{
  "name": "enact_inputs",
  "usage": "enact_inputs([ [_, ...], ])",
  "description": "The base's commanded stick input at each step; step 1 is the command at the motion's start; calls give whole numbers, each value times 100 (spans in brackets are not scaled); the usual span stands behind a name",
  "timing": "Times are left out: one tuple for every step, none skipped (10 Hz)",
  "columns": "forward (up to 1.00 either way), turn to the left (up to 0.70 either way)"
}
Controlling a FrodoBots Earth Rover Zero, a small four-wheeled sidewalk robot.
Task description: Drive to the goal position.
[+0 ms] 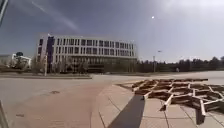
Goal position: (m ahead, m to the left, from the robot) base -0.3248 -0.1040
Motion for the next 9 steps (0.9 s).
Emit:
enact_inputs([
  [5,0],
  [5,0],
  [5,0],
  [5,0],
  [5,0],
  [5,0],
  [5,0],
  [5,0],
  [5,0],
])
